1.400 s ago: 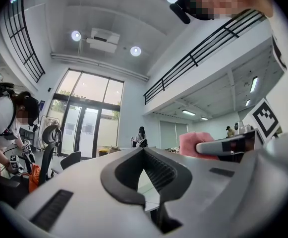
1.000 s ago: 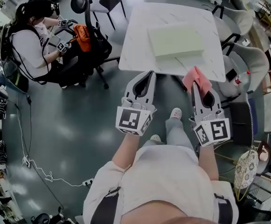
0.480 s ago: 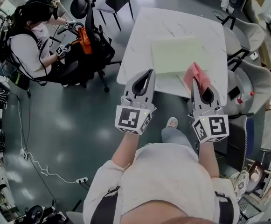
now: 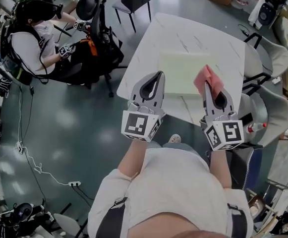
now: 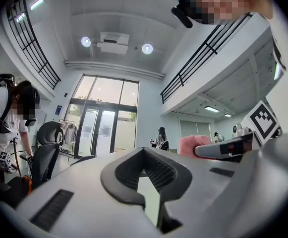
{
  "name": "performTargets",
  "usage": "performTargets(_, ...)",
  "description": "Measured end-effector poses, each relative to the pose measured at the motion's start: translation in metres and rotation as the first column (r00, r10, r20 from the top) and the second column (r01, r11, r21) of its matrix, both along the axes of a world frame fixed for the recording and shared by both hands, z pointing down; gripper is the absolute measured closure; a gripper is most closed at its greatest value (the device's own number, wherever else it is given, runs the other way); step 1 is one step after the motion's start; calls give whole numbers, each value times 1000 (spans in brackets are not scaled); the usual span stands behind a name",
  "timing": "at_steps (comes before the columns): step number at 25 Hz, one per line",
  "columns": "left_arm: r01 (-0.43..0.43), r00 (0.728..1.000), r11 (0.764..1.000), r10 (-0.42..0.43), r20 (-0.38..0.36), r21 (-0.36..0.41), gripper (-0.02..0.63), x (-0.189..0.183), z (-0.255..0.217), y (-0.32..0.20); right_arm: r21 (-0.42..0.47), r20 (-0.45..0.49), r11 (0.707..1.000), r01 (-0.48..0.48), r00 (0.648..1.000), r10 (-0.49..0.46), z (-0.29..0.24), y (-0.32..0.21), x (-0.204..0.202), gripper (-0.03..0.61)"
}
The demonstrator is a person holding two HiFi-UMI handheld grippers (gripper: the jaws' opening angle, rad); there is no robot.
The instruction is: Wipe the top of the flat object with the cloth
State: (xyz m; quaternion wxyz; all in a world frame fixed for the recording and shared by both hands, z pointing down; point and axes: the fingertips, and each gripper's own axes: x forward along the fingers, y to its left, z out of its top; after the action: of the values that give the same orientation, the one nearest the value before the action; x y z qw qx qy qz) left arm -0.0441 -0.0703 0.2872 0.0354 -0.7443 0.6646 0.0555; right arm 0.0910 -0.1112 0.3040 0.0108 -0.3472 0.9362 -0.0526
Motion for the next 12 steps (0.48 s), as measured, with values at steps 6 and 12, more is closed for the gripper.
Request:
performTargets(6, 49, 999, 999, -49, 11, -18, 601, -5, 10, -15, -45, 13, 998, 46, 999, -46, 14, -27, -8, 543)
performTargets(12, 66, 998, 996, -66, 10, -55, 601, -31, 25, -38, -82, -2, 995, 62, 998, -63, 28, -53, -34, 543)
